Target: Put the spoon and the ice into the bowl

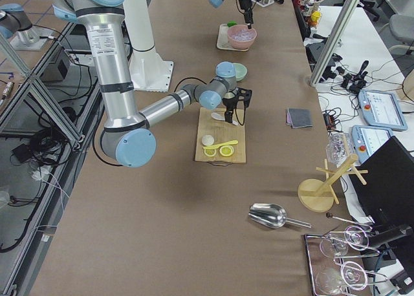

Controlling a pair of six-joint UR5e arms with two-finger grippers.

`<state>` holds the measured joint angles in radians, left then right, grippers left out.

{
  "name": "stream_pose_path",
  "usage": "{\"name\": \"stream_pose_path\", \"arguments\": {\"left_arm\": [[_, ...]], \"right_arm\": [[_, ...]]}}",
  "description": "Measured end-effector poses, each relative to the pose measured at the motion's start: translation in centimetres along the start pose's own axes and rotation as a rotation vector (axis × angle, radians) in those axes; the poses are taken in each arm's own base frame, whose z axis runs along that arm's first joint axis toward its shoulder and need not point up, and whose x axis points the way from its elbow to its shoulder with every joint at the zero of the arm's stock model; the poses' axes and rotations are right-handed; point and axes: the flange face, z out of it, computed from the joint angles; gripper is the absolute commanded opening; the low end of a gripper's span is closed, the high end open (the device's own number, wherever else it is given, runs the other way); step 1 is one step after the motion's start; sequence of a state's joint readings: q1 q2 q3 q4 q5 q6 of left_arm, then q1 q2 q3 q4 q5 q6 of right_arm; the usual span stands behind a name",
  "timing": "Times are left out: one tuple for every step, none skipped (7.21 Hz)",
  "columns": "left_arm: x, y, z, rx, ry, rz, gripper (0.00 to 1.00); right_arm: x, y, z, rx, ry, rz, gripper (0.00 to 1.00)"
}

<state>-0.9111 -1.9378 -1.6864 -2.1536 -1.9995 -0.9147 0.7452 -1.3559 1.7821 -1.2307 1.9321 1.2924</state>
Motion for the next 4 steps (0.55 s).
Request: {"name": "stream_pose_path", "arguments": {"left_arm": [[0.2,0.0,-0.1,0.001,0.004,0.004,0.98],[0.4,-0.1,-0.3,0.003,0.009,0.008,0.98],[0.7,-0.2,-0.5,0.005,0.014,0.011,0.98],[0.9,-0.2,-0.6,0.008,0.018,0.014,0.97]], "right_arm": [[-0.1,0.5,1.0,0.002,0.025,-0.003,0.92],[-0.1,1.1,1.9,0.004,0.044,-0.011,0.85],[-0.3,1.7,2.6,0.003,0.053,-0.020,0.53],[-0.5,2.2,3.0,0.001,0.060,-0.025,0.24]]}}
